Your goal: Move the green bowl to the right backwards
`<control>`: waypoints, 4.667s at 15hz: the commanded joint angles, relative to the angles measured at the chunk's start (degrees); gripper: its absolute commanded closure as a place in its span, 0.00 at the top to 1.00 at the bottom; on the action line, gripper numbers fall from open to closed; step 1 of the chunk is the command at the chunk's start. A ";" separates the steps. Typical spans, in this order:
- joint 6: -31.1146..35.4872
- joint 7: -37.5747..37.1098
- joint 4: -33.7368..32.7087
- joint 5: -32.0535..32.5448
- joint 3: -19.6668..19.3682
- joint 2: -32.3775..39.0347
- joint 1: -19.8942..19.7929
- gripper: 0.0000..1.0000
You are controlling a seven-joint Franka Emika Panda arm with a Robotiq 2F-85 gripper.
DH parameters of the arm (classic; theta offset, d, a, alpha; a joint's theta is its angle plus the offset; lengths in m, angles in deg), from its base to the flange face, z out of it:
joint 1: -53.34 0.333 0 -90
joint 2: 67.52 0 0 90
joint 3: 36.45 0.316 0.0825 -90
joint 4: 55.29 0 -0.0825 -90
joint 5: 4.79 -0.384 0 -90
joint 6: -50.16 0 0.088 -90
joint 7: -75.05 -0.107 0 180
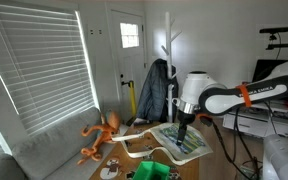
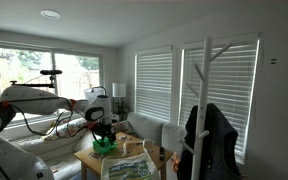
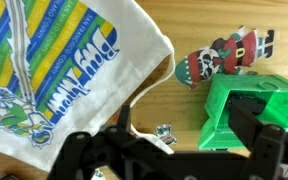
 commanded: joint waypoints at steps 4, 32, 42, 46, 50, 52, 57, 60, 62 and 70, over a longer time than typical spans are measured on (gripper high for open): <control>-0.86 1.31 -3.69 -1.29 1.04 5.08 -0.47 1.00; 14.61 2.85 -9.41 -2.94 8.64 26.71 2.68 0.56; 16.27 2.91 -10.78 -3.96 8.41 27.68 2.05 0.00; 17.60 6.17 -10.63 -9.39 6.90 24.70 1.81 0.02; 22.04 7.78 -8.89 -14.77 4.15 17.70 1.01 0.02; 21.03 6.10 -10.89 -12.15 4.56 21.04 1.10 0.06; 21.05 6.16 -9.24 -12.50 3.09 16.64 0.84 0.02; 20.27 6.63 -9.16 -11.21 0.71 15.76 -1.64 0.02; 19.48 6.90 -10.93 -11.01 -1.07 16.85 -3.17 0.02; 0.68 5.97 -32.51 -9.59 -4.96 31.90 -6.97 0.02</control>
